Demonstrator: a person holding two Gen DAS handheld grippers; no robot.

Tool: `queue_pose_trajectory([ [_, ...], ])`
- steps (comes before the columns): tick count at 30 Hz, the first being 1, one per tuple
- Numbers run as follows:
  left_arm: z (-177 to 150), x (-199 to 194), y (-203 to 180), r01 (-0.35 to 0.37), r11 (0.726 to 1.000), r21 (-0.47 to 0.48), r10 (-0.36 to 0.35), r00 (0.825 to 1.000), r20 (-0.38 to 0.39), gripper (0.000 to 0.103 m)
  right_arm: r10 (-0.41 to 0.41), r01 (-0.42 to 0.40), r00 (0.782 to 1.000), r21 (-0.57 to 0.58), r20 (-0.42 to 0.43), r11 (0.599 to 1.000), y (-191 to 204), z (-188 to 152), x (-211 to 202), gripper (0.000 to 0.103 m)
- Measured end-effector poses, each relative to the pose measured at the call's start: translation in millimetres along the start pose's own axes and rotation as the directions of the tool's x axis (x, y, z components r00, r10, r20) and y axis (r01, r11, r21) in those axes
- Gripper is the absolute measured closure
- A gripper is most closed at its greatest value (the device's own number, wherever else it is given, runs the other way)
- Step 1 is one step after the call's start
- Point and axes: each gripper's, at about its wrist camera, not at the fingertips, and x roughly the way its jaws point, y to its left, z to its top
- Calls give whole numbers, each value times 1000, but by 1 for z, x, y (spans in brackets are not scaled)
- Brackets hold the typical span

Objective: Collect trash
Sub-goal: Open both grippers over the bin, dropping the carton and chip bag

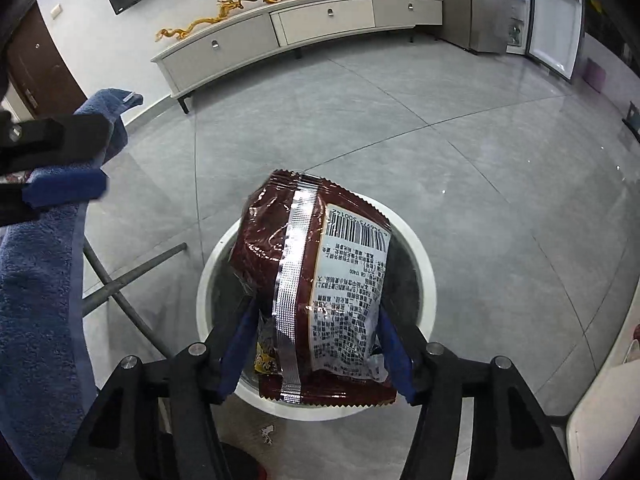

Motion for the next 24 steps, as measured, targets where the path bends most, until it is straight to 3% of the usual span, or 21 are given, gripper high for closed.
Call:
queue_pose_trajectory([
  [5,-4,-44,2,-5,1000,-7,6,991,131,46,-20,20,1000,-10,3,1000,4,4,2,40],
  [9,-14,-84,6,-49,998,39,42,985,167,46,-22,22,1000,-23,10,999,16,11,-2,39],
  [13,-36,-131,13,-110,992,69,90,966,244,46,16,-15,998,-28,56,999,33,16,-25,39],
  [19,-78,-200,23,-249,963,103,197,911,362,46,86,-73,980,-82,178,994,81,29,-81,39],
  [24,-113,-253,51,-342,938,48,290,857,426,46,158,-117,949,-161,272,980,134,35,-131,39],
])
